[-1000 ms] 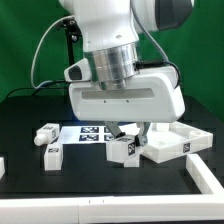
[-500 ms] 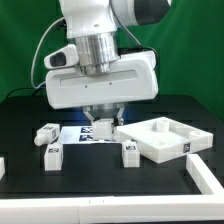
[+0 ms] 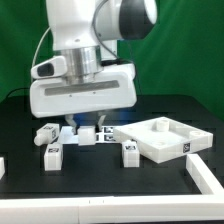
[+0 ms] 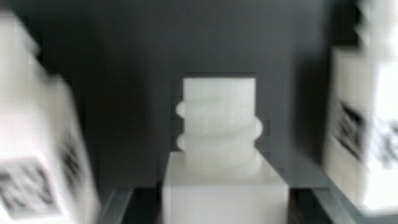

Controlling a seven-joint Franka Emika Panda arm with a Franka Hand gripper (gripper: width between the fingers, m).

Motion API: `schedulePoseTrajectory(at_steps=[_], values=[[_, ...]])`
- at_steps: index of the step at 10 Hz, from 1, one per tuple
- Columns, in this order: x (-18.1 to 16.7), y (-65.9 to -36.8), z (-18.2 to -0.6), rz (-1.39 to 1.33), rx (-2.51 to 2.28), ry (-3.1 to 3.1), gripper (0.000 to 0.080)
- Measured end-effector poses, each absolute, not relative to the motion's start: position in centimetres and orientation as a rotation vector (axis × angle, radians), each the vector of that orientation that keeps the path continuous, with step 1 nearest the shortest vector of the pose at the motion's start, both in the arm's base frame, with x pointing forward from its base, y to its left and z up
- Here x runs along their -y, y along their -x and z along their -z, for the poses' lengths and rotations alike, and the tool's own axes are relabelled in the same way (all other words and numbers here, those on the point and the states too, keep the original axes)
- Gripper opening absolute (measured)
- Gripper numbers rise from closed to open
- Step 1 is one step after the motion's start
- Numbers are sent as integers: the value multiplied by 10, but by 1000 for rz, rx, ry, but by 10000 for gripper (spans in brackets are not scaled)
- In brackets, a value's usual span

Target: Assemble one leg

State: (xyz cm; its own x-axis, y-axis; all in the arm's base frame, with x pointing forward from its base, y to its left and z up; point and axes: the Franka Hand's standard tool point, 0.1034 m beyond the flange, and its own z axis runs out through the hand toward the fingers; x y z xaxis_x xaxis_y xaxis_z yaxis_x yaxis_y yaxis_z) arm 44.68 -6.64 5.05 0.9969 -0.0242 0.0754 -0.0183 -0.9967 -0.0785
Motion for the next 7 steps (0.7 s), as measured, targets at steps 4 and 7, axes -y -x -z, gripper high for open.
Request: schedulePoseTrajectory(at_steps=[4, 7], values=[[65, -440, -48, 110, -39, 3067, 285], [66, -440, -48, 110, -38, 3068, 285]])
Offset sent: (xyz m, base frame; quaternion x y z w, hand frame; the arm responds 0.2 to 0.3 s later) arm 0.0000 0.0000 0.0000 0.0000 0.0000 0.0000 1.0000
